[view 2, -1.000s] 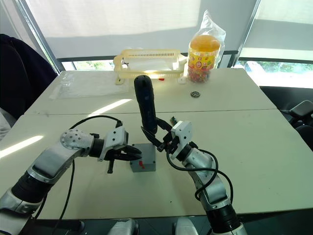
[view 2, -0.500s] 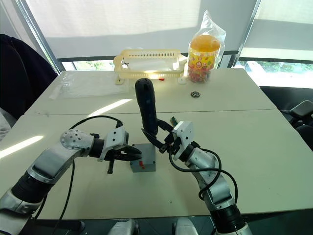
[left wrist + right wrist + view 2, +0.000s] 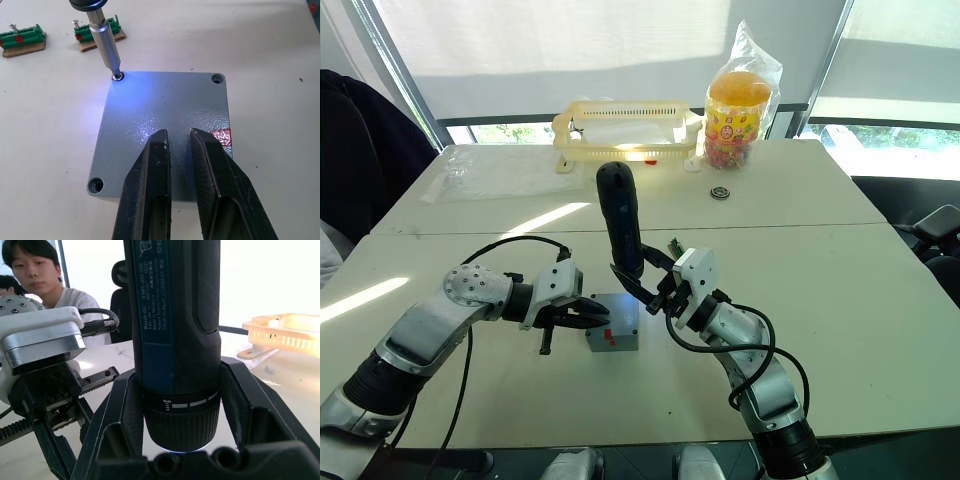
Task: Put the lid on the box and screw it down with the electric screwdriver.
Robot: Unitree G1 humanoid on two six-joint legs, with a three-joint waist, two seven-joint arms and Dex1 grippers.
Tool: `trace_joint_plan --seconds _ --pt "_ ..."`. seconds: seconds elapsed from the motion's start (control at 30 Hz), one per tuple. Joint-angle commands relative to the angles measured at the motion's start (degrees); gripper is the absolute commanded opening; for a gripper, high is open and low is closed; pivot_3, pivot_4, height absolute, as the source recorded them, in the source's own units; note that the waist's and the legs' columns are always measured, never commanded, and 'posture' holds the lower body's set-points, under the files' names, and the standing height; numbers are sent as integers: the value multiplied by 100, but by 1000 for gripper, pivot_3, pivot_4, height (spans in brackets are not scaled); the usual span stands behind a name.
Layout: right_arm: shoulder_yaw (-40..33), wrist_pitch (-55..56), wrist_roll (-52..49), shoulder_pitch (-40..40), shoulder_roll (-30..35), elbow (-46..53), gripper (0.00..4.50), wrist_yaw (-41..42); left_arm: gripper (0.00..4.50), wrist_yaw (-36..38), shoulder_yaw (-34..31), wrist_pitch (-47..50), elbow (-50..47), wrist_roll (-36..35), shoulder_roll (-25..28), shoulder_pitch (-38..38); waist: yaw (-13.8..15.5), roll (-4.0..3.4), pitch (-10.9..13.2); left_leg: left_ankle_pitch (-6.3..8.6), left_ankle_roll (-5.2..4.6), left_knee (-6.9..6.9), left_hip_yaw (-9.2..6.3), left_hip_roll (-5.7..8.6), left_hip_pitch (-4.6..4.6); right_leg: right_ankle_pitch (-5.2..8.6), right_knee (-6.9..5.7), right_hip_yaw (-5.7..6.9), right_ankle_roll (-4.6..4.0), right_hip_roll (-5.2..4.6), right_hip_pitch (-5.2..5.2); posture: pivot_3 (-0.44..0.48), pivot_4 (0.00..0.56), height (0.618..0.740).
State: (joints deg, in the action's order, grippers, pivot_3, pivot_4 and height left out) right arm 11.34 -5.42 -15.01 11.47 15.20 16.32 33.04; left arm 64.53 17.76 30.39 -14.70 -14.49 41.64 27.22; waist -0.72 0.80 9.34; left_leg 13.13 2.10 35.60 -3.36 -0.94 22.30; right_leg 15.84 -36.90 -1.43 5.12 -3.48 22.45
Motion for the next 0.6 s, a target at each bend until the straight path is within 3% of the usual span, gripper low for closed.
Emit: trace_joint_plan --seconds 0.03,0.6 --pt "39 -321 144 -210 93 -431 1768 -24 667 -6 235 100 170 209 48 -159 0 0 0 0 0 -1 0 0 0 0 1 0 0 -1 0 0 150 740" --pt "130 -334 36 -445 -61 -840 1768 -31 667 -24 243 89 169 216 27 -178 -6 -5 -51 0 1 -43 -1 -1 -18 0 64 2 0 -9 -17 0 150 740"
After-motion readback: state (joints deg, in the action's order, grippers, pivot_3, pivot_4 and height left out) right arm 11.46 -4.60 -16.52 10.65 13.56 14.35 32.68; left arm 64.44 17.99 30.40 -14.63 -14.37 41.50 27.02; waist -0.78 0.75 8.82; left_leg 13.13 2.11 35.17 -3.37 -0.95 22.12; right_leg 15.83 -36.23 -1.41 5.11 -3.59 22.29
